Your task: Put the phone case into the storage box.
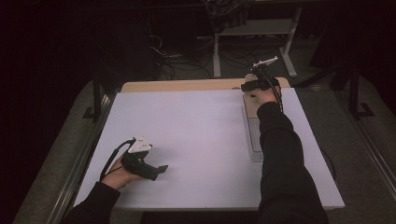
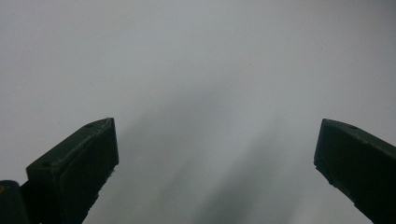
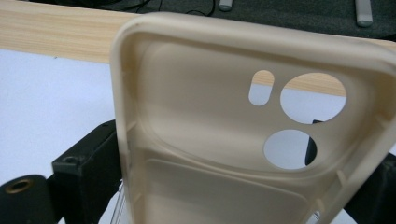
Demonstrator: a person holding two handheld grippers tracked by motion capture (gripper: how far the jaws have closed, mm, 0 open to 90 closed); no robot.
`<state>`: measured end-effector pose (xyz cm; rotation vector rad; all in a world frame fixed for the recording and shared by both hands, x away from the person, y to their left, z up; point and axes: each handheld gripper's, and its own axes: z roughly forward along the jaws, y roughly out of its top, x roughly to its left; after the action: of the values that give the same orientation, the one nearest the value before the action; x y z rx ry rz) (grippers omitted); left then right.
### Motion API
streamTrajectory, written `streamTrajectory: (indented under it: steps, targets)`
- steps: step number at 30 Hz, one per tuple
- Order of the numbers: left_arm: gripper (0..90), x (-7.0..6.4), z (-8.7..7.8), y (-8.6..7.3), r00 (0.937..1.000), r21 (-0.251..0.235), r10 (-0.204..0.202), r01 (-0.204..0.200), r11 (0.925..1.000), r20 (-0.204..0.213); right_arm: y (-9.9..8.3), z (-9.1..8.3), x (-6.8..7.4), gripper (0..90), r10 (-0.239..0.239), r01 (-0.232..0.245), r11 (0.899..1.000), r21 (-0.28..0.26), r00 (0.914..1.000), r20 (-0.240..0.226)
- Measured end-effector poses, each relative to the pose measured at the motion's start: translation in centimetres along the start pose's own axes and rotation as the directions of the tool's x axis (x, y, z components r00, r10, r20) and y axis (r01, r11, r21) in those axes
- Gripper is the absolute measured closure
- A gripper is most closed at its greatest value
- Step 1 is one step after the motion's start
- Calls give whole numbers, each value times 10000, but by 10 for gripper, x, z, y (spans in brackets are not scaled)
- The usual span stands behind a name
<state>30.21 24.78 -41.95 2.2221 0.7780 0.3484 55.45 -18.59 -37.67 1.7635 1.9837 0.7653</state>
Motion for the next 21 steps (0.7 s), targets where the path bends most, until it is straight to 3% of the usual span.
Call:
streamTrajectory:
  steps: [21]
  targets:
    - [0, 0, 0, 0, 10000, -20, -26, 26, 10000, 18, -1, -10, -2, 0, 75, -73, 9999, 112, 9997, -229]
